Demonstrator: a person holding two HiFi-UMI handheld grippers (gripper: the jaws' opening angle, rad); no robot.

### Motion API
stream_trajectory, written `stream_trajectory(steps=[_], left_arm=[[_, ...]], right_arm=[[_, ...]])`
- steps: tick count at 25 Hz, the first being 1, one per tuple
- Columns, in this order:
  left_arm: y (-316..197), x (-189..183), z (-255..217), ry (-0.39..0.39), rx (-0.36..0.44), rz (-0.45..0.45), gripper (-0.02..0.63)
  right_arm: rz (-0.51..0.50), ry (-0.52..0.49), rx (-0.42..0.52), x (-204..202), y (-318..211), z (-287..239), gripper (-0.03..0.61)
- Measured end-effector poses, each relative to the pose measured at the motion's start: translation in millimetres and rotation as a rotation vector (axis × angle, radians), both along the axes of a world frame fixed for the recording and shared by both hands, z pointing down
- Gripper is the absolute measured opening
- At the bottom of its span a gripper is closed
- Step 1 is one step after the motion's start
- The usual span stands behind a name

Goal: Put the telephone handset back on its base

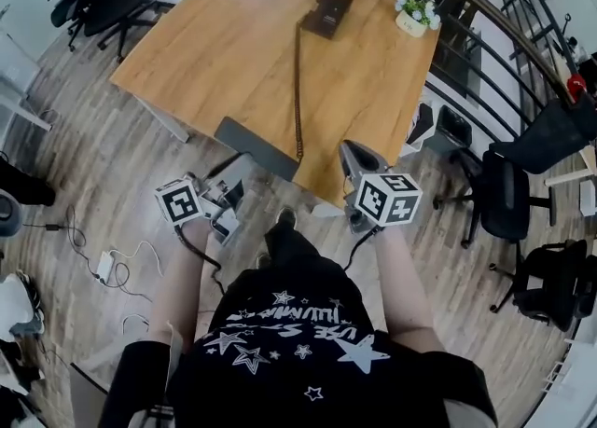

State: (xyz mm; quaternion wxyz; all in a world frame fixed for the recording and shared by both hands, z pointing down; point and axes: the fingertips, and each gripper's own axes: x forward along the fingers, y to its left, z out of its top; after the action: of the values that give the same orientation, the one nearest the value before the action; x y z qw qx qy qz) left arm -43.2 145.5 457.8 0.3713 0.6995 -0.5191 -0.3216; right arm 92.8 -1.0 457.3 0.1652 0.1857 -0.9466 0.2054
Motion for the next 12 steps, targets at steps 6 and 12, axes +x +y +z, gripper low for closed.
stream_trajectory(steps=[6,12], left_arm=[[-40,-29,1,-0.015,-0.011,0.006,0.077],[-88,-59,1,-0.042,-0.029,0.037,0.077]], right_arm=[[-0.003,-0.015,-0.014,-41,-46,10,0.002],[-0.003,-0.033,-0.028,-75,-91,13,0.002]])
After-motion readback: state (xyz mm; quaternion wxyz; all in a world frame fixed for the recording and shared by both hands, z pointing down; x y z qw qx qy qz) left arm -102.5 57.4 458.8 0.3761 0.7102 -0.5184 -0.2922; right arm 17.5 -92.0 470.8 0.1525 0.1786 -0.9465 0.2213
